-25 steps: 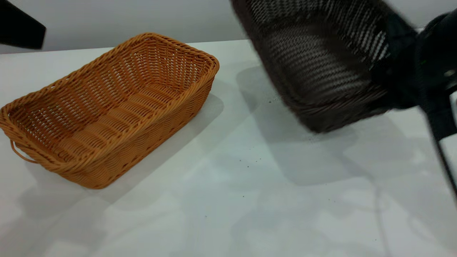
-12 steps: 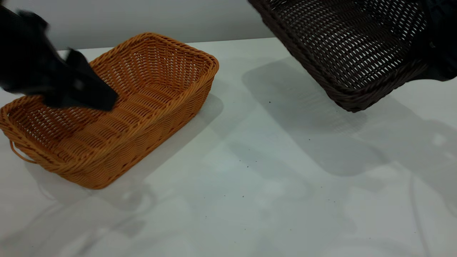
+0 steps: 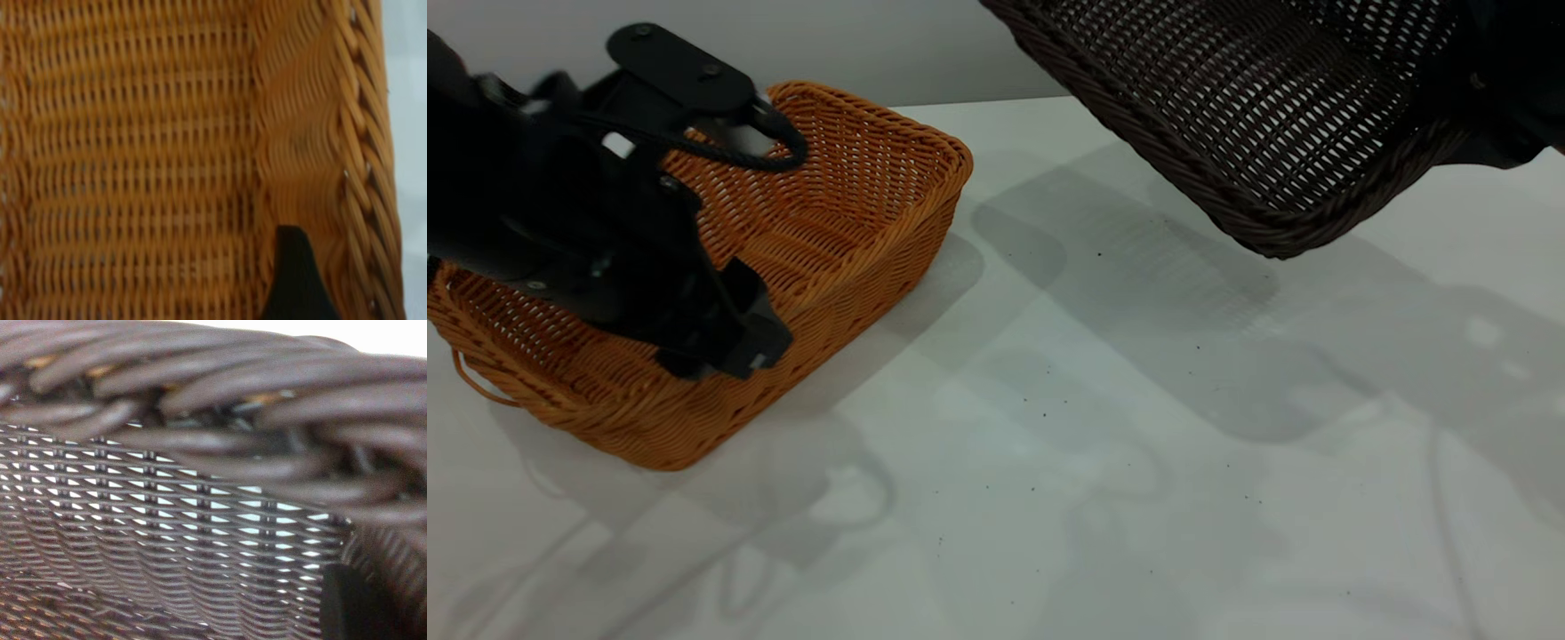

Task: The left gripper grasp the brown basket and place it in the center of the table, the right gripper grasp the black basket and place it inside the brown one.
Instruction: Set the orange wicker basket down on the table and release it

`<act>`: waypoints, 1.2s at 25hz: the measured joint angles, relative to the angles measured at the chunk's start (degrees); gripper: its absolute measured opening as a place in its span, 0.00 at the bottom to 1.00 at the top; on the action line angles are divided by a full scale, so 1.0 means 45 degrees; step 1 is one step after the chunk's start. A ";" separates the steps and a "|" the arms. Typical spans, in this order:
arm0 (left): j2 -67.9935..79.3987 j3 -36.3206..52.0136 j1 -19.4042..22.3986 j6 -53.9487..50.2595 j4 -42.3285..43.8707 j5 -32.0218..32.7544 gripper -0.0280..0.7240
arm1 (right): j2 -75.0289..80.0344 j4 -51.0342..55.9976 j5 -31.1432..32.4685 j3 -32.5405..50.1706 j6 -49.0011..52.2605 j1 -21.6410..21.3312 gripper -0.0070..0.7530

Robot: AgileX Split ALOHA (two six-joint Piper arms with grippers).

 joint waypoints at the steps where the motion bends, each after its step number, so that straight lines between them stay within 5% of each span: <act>1: 0.0091 -0.0047 -0.0125 0.0000 0.0000 -0.0214 0.58 | 0.0000 -0.0031 -0.0064 0.0000 0.0000 0.0000 0.17; 12: 0.1888 -0.1721 -0.0288 0.0000 0.0022 -0.0417 0.56 | 0.0000 -0.0338 -0.0082 0.0000 0.0038 0.0000 0.17; 15: 0.2401 -0.1886 -0.0288 0.0000 0.0022 -0.0426 0.47 | 0.0000 -0.0338 -0.0082 0.0000 -0.0013 0.0000 0.17; 20: 0.2908 -0.1886 -0.0333 0.0173 0.0091 -0.0386 0.19 | 0.0011 -0.0338 -0.0082 -0.0058 -0.0606 0.0000 0.17; 30: 0.2892 -0.1886 -0.0996 0.3290 0.0096 0.1963 0.17 | 0.0011 -0.1553 0.0662 -0.2081 -0.1634 0.0000 0.17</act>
